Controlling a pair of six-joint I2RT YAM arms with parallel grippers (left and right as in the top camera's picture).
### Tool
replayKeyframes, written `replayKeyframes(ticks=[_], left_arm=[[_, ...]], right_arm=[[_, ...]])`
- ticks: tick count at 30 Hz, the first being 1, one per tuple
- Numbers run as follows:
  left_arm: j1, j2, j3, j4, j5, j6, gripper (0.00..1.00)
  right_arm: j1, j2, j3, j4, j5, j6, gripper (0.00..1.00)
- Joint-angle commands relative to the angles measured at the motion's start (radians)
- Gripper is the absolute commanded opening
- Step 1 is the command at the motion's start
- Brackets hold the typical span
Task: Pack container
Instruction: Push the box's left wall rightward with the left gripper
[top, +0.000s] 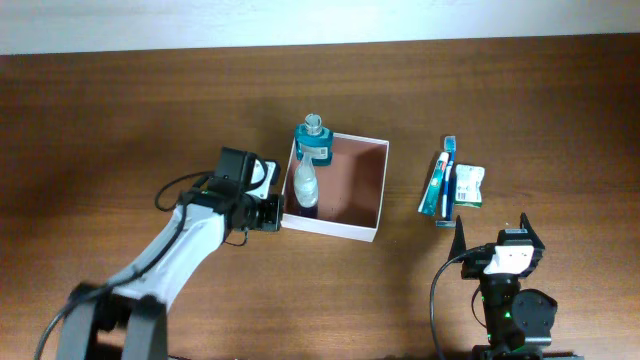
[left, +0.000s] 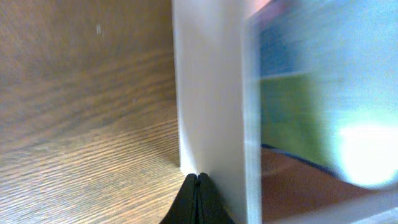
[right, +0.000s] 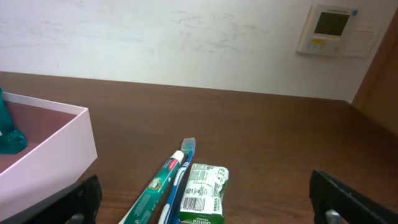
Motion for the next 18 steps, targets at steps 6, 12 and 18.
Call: replayKeyframes(ticks=[6,12,18], left_arm=[[-0.008,-0.19,0.002,-0.027,0.046,0.012,0.01],[-0.008,-0.204,0.002,-0.059,-0.088,-0.031,0.01],[-0.008,-0.204,0.001,-0.082,-0.235,-0.085,0.01]], right_arm=[[-0.006,-0.008,-0.005,-0.006,-0.002,-0.003,0.98],[-0.006,-0.008,-0.005,-0.006,-0.002,-0.003,0.99],[-0.006,-0.008,-0.005,-0.006,-0.002,-0.003,0.98]])
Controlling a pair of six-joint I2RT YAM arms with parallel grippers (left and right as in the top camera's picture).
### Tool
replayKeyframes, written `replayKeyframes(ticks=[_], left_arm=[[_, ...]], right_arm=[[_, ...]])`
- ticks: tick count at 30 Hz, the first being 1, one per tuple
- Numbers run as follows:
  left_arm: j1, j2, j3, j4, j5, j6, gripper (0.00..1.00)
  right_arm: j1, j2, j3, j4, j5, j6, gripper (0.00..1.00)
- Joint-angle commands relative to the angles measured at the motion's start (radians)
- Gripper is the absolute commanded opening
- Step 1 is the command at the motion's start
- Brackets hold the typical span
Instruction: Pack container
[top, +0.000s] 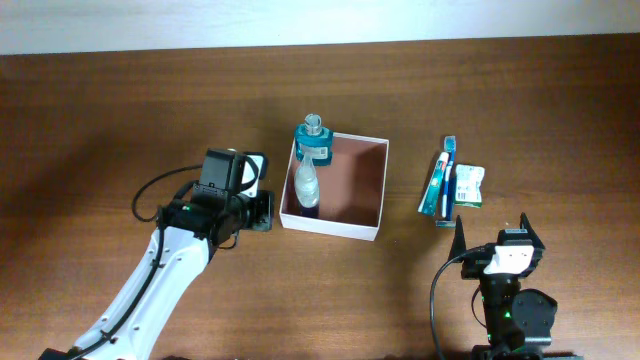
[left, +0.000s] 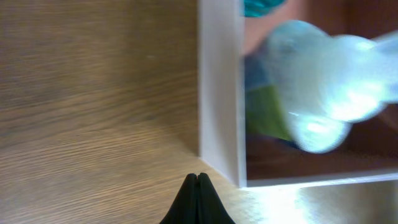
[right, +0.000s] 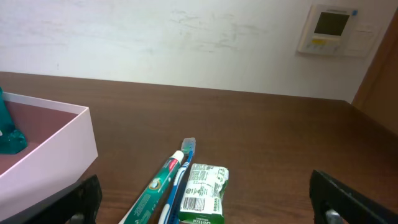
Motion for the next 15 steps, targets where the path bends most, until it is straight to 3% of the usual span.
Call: replayKeyframes(ticks=[1,7,15], left_arm=[[-0.003,-0.014,0.001,-0.002,-0.096,-0.05,0.01],[-0.003,-0.014,-0.008,0.01,-0.097,-0.15,0.0],[-0.003,-0.01,-0.045,0.063,-0.04,-0.153,0.0]], right_arm=[[-0.006,-0.008,-0.005,-0.006,-0.002,-0.003,0.98],[-0.006,-0.008,-0.005,-0.006,-0.002,-0.003,0.98],[-0.006,-0.008,-0.005,-0.006,-0.002,-0.003,0.98]])
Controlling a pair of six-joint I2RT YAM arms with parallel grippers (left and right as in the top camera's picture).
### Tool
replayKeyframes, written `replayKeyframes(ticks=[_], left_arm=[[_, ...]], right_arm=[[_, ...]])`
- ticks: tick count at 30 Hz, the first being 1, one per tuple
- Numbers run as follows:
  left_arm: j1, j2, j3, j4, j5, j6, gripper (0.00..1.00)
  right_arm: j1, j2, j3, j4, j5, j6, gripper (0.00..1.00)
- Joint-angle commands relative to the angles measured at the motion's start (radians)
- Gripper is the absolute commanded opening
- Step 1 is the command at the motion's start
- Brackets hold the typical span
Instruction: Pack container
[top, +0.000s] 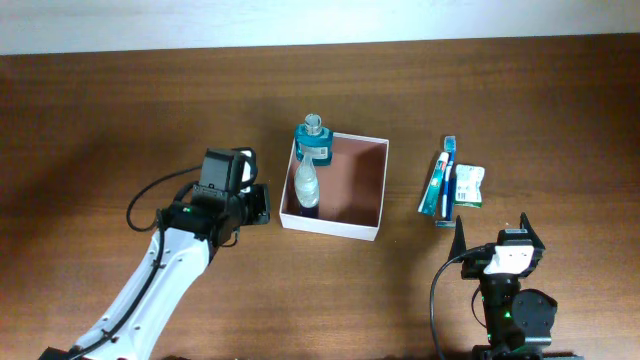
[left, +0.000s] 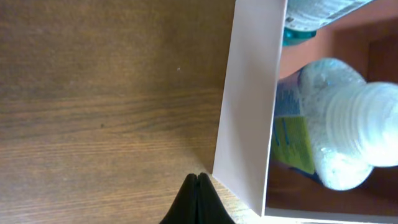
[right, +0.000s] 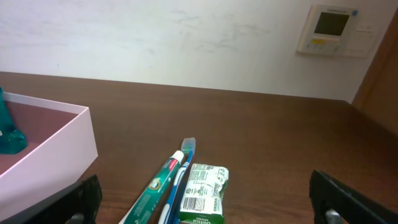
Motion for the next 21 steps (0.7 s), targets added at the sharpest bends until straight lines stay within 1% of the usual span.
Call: replayKeyframes(ticks=[1,6,12,16,21], left_arm=[[-0.003,-0.01,-0.022,0.005,0.047,-0.022,0.01],[-0.003,-0.01,-0.022,0.014,0.089,-0.025,0.0],[-0.003,-0.01,-0.022,0.032,0.187,-0.025,0.01],[-0.003,-0.01,-0.022,0.031,0.187,-0.024,0.0],[-0.003,-0.005,-0.022,0.032,0.132,-0.025,0.0]], right_arm=[[-0.006,-0.008,-0.005,-0.006,-0.002,-0.004,0.98],[-0.006,-0.008,-0.005,-0.006,-0.002,-0.004,0.98],[-0.006,-0.008,-0.005,-0.006,-0.002,-0.004,0.98],[-0.006,-0.008,-0.005,-0.006,-0.002,-0.004,0.98],[-0.006,-0.008,-0.005,-0.006,-0.002,-0.004,0.98]])
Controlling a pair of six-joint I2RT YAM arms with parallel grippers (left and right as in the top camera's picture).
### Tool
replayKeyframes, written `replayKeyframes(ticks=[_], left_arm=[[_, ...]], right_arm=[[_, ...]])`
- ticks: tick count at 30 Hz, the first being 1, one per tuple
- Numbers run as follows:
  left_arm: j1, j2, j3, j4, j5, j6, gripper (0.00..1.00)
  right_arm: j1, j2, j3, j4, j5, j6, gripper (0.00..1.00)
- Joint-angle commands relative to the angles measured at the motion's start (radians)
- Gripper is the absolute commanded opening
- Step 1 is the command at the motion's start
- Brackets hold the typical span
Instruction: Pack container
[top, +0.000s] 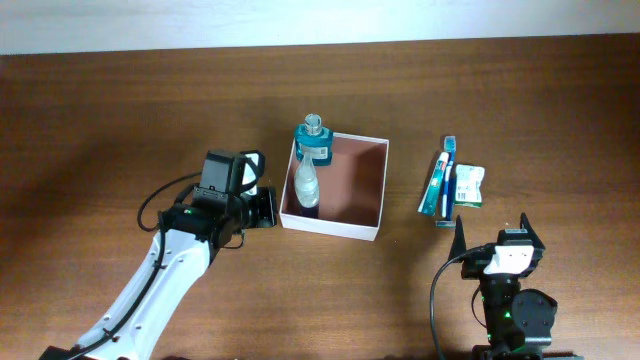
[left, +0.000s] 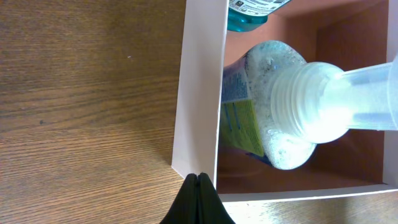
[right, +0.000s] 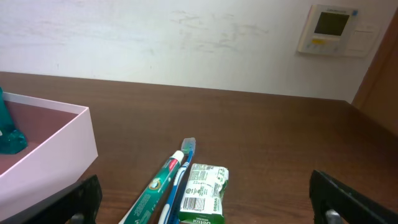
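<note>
The white box (top: 372, 232) with a brown inside stands mid-table. In its left part stand a teal bottle (top: 313, 141) and a clear bottle (top: 306, 182) with a green label. My left gripper (top: 268, 208) is shut and empty, just outside the box's left wall (left: 200, 93); its fingertips (left: 199, 180) touch near the box's corner. A green toothpaste tube (right: 157, 186), a blue toothbrush (right: 180, 180) and a green soap bar (right: 204, 190) lie on the table right of the box. My right gripper (right: 199, 214) stands open before them.
A pale wall with a white thermostat (right: 333, 28) stands behind the table in the right wrist view. The brown wooden table (top: 120, 120) stretches on all sides of the box.
My left gripper has shifted a little towards the box and the near edge; its view now looks more down into the box over the clear bottle. The right arm is unchanged.
My shut left gripper first sat low against the box's left wall. It then stood a little farther left and higher, still shut. Now it is close by the wall again. The box, bottles, toiletries and right gripper have stayed put throughout.
</note>
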Motion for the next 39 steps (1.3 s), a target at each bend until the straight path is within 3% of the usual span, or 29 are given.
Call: replayKeyframes(ticks=[1,13,32,39], left_arm=[[-0.003,-0.002,-0.01,0.003,-0.018,-0.011,0.01],[-0.003,0.081,-0.01,0.022,-0.008,-0.052,0.0],[-0.003,0.085,-0.01,0.059,0.219,-0.051,0.01],[-0.003,0.084,-0.009,0.054,0.229,-0.051,0.01]], right_arm=[[-0.006,-0.008,-0.005,-0.006,-0.002,-0.004,0.98],[-0.006,-0.008,-0.005,-0.006,-0.002,-0.004,0.98],[-0.006,-0.008,-0.005,-0.006,-0.002,-0.004,0.98],[-0.006,-0.008,-0.005,-0.006,-0.002,-0.004,0.98]])
